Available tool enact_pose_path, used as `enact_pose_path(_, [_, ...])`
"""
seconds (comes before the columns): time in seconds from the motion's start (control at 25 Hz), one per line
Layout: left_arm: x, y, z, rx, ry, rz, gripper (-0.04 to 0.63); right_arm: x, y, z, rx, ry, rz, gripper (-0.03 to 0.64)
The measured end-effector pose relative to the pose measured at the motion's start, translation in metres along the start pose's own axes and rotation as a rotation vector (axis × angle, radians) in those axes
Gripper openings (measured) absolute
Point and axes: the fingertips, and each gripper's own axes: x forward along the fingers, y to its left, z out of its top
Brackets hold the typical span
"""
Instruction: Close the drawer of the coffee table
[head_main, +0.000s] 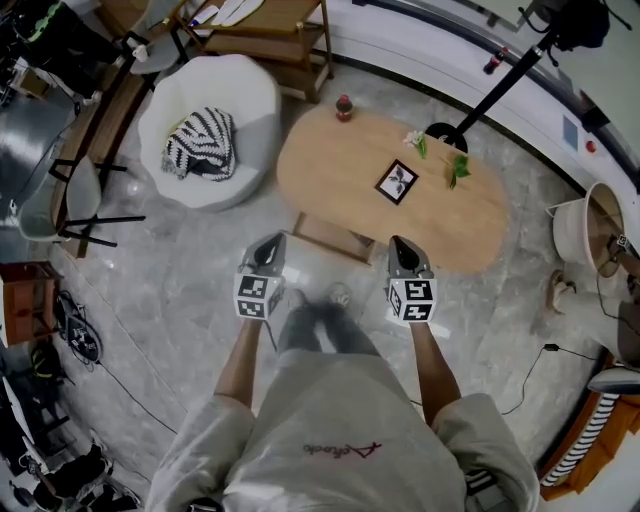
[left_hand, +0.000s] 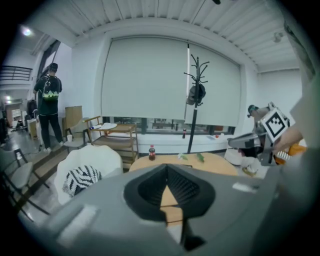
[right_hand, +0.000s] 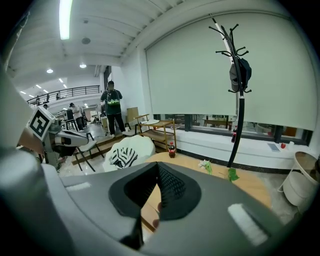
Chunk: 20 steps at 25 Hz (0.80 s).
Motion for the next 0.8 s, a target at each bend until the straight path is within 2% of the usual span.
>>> enact_pose_path(0.48, [0.024,0.029,-0.059,-0.019,0.064,-0.040,0.002,0.033,0.004,-0.051,0.041,0.045,-0.059,0.005])
enact_pose_path(0.8, [0.043,0.053,-0.109,-0.043,0.090,-0.053,0.002,0.049,0.013,-0.110,0.081,0.114,-0.096,0.005])
